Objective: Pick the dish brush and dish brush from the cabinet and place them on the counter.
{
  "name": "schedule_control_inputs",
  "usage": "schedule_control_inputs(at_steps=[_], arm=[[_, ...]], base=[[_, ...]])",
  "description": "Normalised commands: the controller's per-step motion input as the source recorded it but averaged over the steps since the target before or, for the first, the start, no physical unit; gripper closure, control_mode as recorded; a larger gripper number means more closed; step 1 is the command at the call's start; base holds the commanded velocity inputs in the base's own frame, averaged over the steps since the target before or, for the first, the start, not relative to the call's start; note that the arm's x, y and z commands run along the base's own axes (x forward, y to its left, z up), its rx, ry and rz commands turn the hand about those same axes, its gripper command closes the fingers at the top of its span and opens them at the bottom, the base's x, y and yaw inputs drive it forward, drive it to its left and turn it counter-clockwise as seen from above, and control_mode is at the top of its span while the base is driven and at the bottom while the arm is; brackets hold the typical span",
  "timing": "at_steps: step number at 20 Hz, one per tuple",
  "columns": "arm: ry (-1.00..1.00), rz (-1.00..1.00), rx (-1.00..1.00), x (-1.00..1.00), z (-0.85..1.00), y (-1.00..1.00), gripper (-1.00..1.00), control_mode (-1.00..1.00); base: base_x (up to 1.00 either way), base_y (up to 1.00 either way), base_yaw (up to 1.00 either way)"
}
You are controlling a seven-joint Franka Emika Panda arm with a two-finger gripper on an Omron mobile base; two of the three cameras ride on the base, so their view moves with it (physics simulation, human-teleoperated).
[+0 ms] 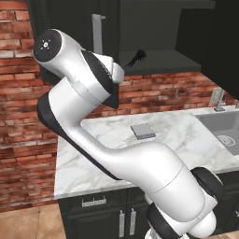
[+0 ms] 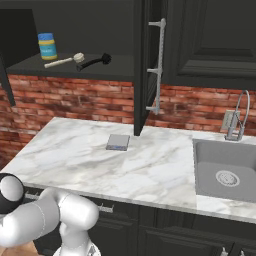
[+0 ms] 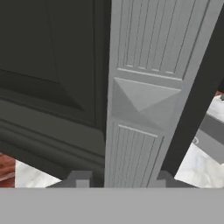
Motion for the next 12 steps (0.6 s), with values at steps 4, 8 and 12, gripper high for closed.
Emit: schedule_control_inputs(at_steps=[4, 8, 12], arm=[[0.00, -0.01, 0.00, -0.02, -0.01, 0.02, -1.00, -1.00], [0.00, -0.02, 0.00, -0.05, -0.07, 0.11, -1.00, -1.00], [-0.01, -0.03, -0.01, -0.14, -0.13, 0.05, -1.00, -1.00]], base=[[0.00, 0.00, 0.00], [0.00, 0.00, 0.00], [0.00, 0.00, 0.00]])
